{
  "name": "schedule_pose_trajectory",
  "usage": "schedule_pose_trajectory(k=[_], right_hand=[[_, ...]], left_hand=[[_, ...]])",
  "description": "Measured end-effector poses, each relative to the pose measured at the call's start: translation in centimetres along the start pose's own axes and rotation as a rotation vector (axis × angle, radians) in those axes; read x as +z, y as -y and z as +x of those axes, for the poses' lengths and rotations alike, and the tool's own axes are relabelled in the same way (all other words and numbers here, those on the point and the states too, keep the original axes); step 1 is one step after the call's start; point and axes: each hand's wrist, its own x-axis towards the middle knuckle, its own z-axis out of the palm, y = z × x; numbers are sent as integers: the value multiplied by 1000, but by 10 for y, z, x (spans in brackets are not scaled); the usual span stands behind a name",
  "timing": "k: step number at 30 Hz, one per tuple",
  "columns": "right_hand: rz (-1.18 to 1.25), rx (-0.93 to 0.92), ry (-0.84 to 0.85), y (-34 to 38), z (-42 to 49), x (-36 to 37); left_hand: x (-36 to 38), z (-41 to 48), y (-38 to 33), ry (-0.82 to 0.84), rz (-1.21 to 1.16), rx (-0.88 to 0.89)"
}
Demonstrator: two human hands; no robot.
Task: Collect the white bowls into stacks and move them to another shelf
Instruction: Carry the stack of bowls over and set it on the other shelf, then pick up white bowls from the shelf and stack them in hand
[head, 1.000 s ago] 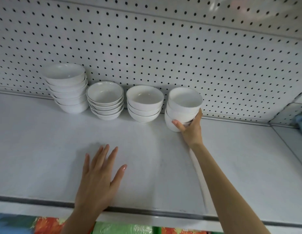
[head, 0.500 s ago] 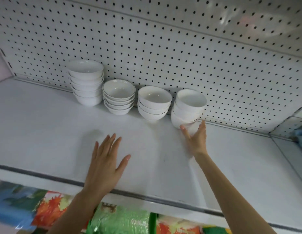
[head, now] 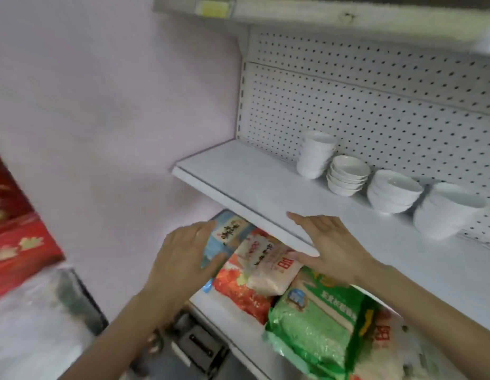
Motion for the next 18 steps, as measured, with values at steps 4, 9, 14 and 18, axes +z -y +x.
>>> schedule_pose_trajectory(k=[4,9,14,18], right_hand=[[-20,-429,86,161,59,-9],[-179,-952,89,385,91,-37],[-226,-1365,-111,607,67,-81],[-223,-1632,-176,761,23,-110]], left_hand=[[-100,-131,90,-28,265,-227],[-241,-321,157,-112,509,-578],[-342,-505,155,-121,785,-937],[-410,-626,129,-124,888,-1199]])
